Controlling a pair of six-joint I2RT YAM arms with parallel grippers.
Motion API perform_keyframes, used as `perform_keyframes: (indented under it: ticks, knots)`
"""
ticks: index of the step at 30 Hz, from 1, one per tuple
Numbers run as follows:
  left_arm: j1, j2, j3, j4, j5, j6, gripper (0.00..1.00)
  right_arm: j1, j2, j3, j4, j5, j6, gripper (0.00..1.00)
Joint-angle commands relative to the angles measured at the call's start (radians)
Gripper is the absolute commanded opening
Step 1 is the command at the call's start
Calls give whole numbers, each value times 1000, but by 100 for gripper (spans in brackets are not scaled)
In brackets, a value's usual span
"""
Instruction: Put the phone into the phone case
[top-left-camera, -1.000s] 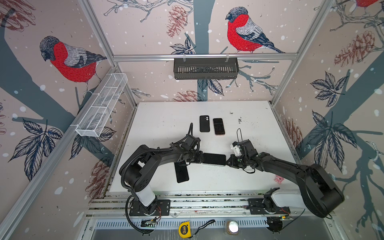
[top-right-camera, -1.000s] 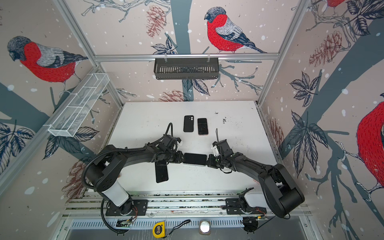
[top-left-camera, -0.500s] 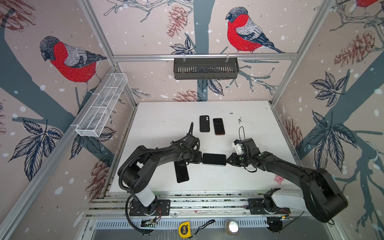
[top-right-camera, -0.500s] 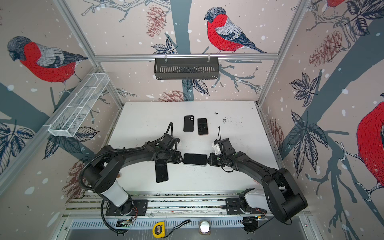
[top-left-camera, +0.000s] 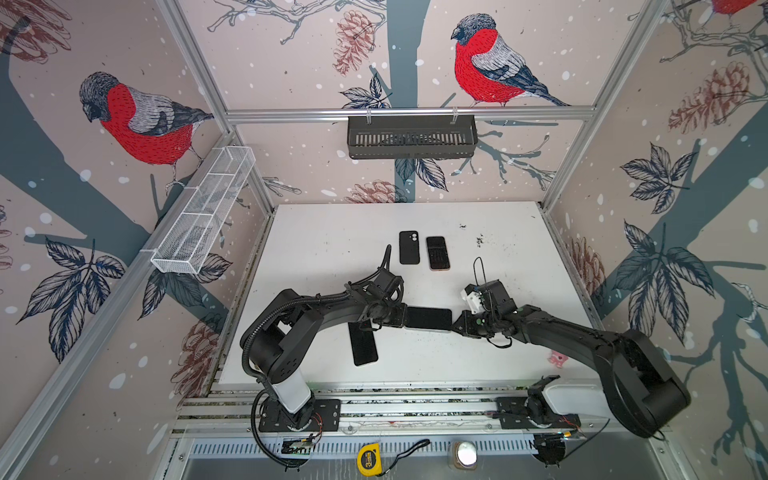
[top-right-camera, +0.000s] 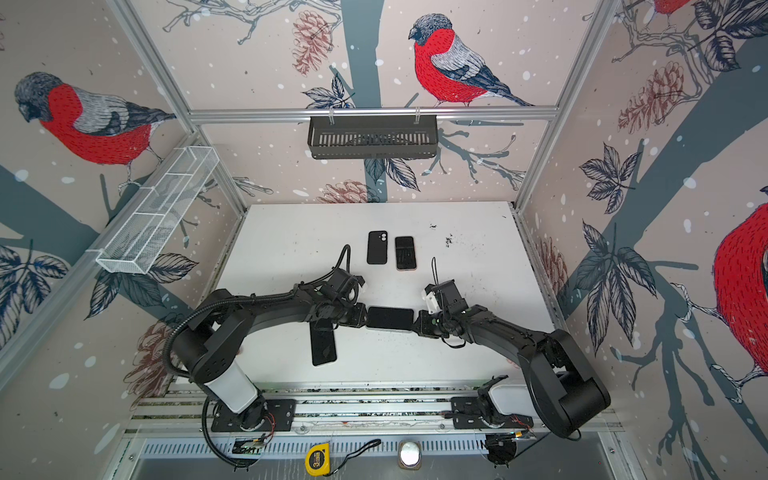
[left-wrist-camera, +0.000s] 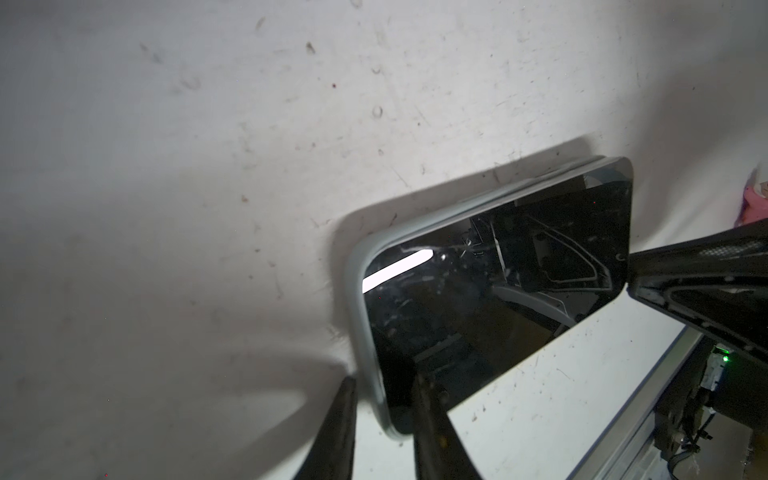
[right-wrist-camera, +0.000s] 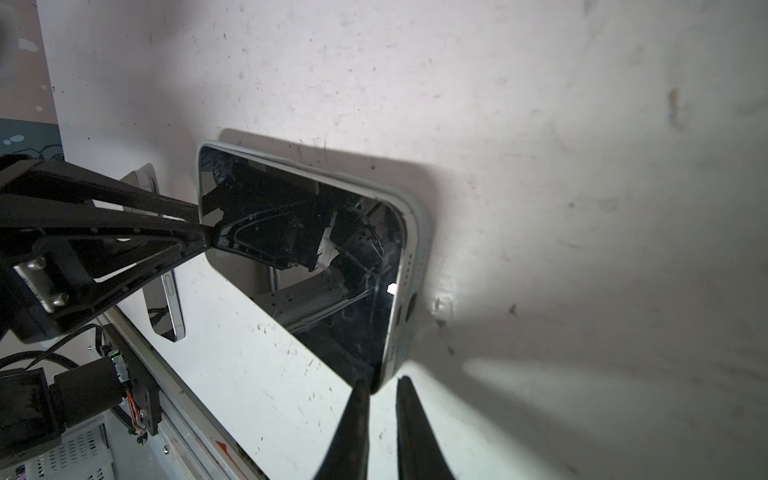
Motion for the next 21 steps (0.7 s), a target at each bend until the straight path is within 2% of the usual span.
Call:
perform_keyframes:
  ticks: [1,11,21]
  knots:
    - [-2,9,2,-66,-48,16,18,4,4,-4,22,-5,-2,16]
    - [-5,-2,-25,-57,-47,11,18,10,11,-22,46,-5,8,16]
    - [-5,-8,-69,35,32,-23,19,21,15,-19,56,-2,21,10]
